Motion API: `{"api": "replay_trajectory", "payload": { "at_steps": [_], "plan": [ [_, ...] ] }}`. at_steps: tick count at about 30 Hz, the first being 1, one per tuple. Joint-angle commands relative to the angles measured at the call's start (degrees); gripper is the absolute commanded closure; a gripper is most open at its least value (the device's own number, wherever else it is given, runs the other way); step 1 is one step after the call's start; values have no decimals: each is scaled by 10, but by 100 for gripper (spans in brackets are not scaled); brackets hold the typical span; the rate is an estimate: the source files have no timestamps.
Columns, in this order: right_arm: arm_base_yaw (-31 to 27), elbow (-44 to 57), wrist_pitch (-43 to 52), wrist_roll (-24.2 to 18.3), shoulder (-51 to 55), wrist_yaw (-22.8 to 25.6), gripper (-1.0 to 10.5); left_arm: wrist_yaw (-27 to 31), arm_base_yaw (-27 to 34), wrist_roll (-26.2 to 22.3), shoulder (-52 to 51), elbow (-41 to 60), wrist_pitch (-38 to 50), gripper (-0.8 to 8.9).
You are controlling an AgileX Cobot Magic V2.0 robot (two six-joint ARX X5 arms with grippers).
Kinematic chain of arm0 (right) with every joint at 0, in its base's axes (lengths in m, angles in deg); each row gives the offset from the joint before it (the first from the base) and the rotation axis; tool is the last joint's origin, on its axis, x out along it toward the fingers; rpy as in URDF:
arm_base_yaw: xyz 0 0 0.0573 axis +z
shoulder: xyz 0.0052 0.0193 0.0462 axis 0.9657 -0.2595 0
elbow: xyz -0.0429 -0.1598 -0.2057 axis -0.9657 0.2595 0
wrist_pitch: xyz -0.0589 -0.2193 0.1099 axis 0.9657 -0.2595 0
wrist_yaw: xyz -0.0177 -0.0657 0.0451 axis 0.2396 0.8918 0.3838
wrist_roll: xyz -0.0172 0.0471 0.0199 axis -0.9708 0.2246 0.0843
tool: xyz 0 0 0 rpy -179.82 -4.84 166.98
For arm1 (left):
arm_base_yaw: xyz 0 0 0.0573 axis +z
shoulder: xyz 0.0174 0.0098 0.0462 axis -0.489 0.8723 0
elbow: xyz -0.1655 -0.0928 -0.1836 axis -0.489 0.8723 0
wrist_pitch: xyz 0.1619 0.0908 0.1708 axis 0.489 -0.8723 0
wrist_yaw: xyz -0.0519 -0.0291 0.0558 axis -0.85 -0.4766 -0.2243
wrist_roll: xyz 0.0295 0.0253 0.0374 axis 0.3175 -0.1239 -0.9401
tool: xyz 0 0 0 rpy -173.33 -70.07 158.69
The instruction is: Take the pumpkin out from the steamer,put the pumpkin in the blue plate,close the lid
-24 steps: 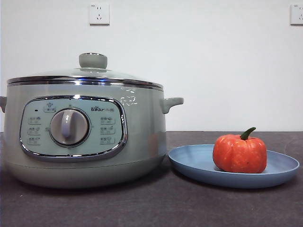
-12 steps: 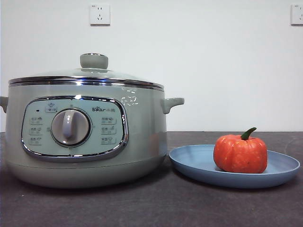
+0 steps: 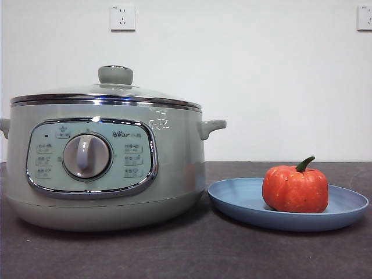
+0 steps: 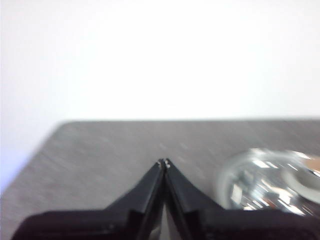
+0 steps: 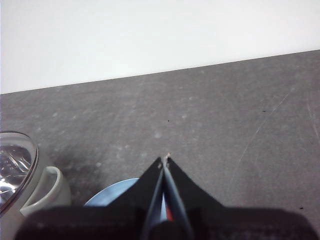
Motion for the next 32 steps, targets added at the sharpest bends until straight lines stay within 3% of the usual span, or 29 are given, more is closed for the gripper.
{"api": "replay_trajectory", "payload": {
  "at_steps": [1,13,21,32],
  "plan": [
    [1,2,2,6,1,2,945,-15,42,-7,-30,56,48,817],
    [1,2,2,6,1,2,945,-14,66,8,-68,275,171,817],
    [1,2,2,6,1,2,945,-30,66,19,-68,290,111,817],
    [1,2,1,6,1,2,945,-26,66,25,-68,290,111,817]
  ]
}}
